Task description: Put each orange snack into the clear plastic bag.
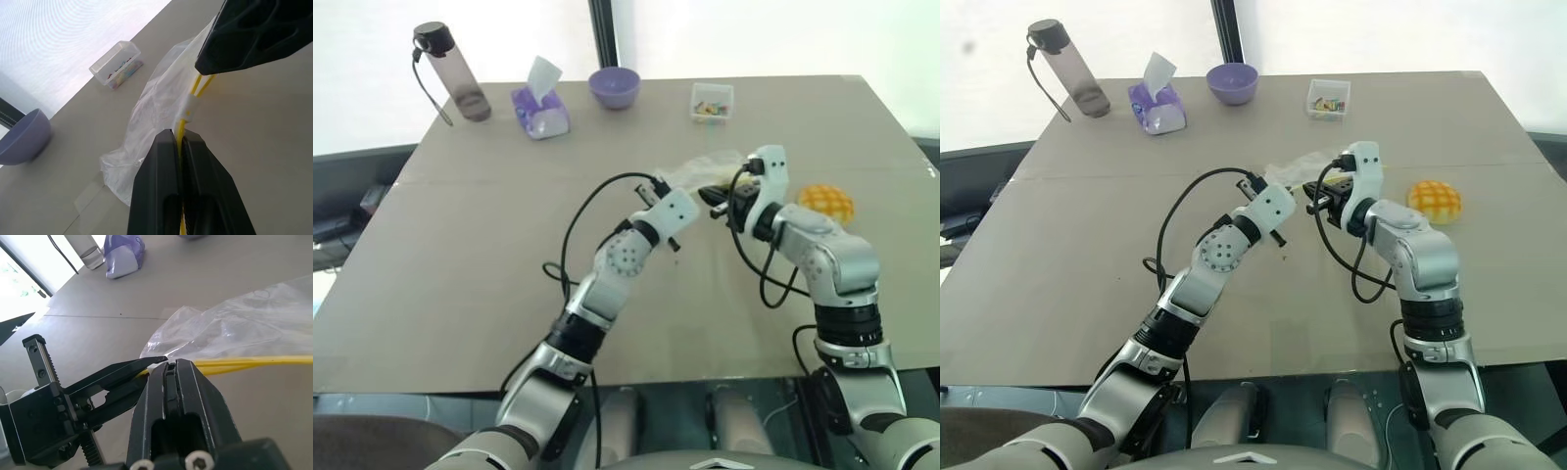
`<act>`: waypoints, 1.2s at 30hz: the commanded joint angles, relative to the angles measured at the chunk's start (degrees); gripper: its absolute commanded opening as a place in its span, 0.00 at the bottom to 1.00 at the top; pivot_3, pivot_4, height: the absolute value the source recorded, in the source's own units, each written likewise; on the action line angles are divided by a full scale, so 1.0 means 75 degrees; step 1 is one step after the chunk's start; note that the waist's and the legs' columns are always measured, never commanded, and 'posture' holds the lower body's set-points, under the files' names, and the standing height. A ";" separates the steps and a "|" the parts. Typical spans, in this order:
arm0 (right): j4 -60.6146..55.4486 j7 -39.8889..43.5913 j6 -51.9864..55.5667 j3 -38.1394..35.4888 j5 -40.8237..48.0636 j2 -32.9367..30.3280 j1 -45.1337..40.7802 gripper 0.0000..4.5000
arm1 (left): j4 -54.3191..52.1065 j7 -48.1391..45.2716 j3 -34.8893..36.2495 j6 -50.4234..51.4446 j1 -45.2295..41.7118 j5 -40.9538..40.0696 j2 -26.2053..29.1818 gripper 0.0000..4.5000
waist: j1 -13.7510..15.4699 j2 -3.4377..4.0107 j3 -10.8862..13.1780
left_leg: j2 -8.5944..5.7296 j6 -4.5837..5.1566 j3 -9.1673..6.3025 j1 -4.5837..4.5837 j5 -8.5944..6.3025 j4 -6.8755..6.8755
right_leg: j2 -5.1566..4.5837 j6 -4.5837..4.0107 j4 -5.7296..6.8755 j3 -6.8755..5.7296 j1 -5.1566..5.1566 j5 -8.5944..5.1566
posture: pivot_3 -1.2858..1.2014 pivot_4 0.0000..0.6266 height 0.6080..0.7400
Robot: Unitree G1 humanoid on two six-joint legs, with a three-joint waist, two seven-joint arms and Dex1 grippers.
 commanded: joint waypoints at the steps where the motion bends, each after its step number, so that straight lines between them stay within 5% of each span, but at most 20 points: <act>1: -0.0202 -0.0023 0.0002 0.0022 0.0155 -0.0055 -0.0029 0.01 | -0.0396 0.0024 -0.0009 -0.0186 -0.0016 0.0016 -0.0019 0.00 | 0.0002 0.0000 0.0000 | 0.0000 0.0000 0.0000 0.0000 0.0000 0.0000 | 0.0000 0.0000 0.0000 0.0000 0.0000 0.0000 | 0.52 0.24 1.00; 36: 0.0977 -0.1031 0.0218 -0.1225 0.1049 0.0332 -0.0748 0.01 | -0.0466 -0.0399 -0.0267 -0.0387 0.0187 -0.0024 0.0014 0.00 | -0.0001 0.0000 0.0000 | 0.0000 0.0001 0.0000 0.0000 -0.0001 -0.0001 | 0.0000 0.0000 -0.0001 0.0000 0.0000 0.0000 | 0.52 0.24 1.00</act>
